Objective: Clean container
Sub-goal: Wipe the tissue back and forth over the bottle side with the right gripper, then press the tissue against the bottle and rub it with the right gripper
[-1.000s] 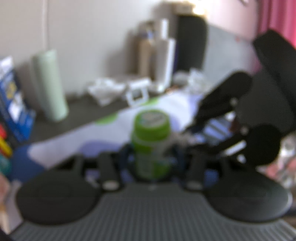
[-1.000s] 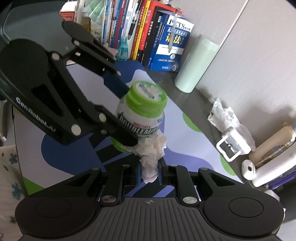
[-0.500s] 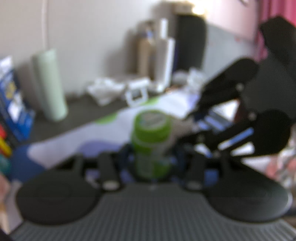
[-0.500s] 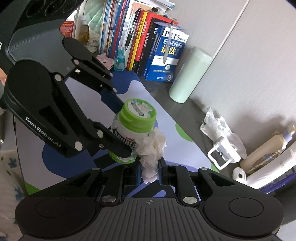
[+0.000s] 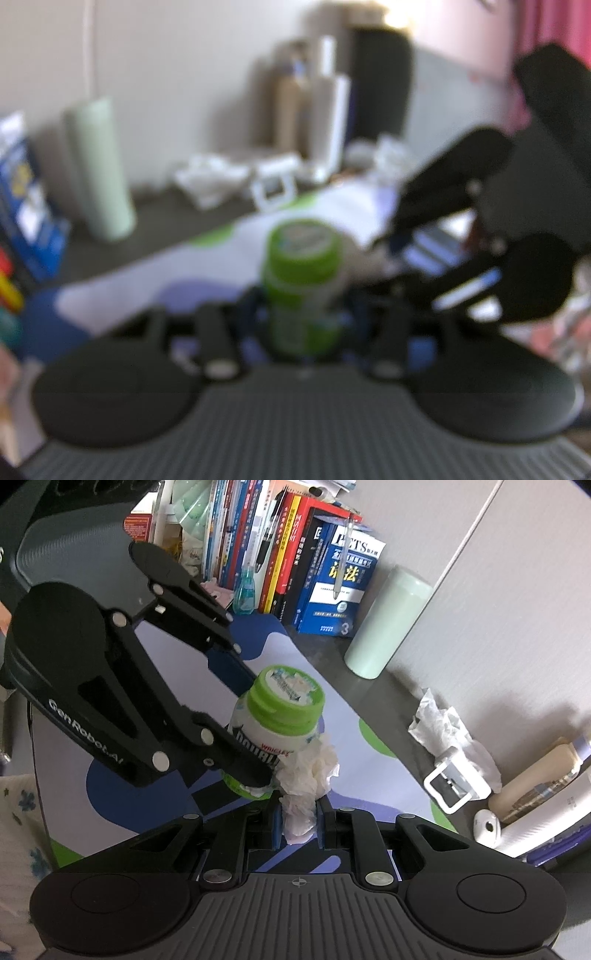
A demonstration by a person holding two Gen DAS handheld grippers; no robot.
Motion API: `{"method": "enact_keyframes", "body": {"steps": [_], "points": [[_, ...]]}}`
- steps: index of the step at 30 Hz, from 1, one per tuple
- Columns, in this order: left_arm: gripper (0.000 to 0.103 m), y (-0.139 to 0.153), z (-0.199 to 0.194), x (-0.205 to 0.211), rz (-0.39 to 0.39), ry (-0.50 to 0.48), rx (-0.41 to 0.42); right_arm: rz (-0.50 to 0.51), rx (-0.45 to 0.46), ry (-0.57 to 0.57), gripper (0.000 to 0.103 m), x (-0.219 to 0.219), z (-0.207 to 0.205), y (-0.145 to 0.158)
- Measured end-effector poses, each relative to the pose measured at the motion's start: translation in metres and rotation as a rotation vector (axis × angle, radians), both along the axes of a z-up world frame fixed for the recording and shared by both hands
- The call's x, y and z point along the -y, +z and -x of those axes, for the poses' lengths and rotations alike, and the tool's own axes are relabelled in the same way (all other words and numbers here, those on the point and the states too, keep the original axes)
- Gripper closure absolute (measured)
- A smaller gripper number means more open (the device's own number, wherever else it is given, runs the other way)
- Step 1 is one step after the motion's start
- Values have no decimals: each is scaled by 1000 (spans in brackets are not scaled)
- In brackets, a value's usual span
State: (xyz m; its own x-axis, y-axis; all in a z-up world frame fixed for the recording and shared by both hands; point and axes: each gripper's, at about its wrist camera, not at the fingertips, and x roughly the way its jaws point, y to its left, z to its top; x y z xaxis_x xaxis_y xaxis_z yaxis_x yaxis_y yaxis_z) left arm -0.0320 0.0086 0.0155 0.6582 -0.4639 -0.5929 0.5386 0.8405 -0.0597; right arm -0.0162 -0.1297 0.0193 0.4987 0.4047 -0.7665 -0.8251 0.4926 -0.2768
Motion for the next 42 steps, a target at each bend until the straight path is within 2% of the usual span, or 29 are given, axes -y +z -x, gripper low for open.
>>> {"method": "enact_keyframes", "body": {"steps": [23,42], "points": [[55,0,-2,-3,8,8,-1,47,-55,13,86,-7,1,-27],[55,-2,-1,-4,5,5,-3,7,10,6,86,0,1,1]]}}
